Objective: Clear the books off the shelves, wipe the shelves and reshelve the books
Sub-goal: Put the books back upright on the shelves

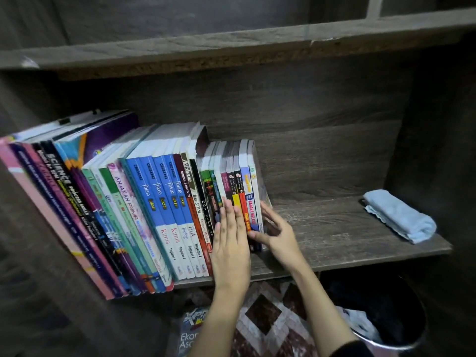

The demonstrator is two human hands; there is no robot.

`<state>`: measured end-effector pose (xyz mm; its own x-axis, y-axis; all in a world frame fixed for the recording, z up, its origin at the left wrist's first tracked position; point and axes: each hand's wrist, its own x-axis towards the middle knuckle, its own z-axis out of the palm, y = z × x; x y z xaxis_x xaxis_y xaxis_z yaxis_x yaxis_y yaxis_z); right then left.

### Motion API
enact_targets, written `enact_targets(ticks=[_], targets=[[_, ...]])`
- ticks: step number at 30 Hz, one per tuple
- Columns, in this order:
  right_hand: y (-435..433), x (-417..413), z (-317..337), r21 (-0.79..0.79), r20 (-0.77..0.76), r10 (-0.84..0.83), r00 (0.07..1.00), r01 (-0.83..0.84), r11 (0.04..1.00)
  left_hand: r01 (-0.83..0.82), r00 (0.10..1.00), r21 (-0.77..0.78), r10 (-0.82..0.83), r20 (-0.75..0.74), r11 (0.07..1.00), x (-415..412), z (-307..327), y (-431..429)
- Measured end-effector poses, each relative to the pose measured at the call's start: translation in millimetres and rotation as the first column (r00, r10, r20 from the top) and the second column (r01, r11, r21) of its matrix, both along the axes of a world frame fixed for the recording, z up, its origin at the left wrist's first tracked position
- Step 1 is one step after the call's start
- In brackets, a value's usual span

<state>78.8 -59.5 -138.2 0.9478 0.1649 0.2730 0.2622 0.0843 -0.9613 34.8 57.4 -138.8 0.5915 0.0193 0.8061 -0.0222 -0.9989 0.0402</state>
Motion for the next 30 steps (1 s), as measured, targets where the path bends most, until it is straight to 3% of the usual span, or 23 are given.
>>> enact_targets(ticks=[3, 10, 14, 19, 21, 24, 30], targets=[[0, 1, -3, 0.019, -0.003, 0.012, 1.000, -0.012, 1.000, -0.017, 1.000, -0.013, 0.017, 0.000, 1.000, 3, -3, -1], [-10, 11, -9, -0.119, -0.038, 0.092, 0.995, -0.096, 0.988, 0.001, 0.998, -0.031, -0.003, -0.059, 1.000, 3, -2, -5], [-7, 5, -8, -0.101, -0.008, 0.058, 0.998, -0.058, 0.993, 0.031, 0.995, -0.167, -0.047, -0.089, 0.985, -3, 5, -12], [-9, 4, -7, -0.027, -0.039, 0.057, 0.998, -0.058, 0.998, 0.152, 0.988, -0.124, -0.151, 0.016, 0.981, -10, 49, -24], [-9, 6, -7, -0.001, -0.064, 0.079, 0.995, -0.079, 0.997, 0.117, 0.993, -0.166, -0.119, 0.000, 0.979, -7, 77, -26], [-9, 4, -6, 0.014, -0.103, 0.065, 0.993, -0.064, 0.998, 0.029, 0.996, -0.108, -0.038, -0.079, 0.994, -4, 102, -24], [-9, 2, -5, 0.002, -0.103, 0.035, 0.994, -0.035, 0.999, -0.010, 0.987, -0.141, -0.014, -0.163, 0.990, -8, 112, -27]])
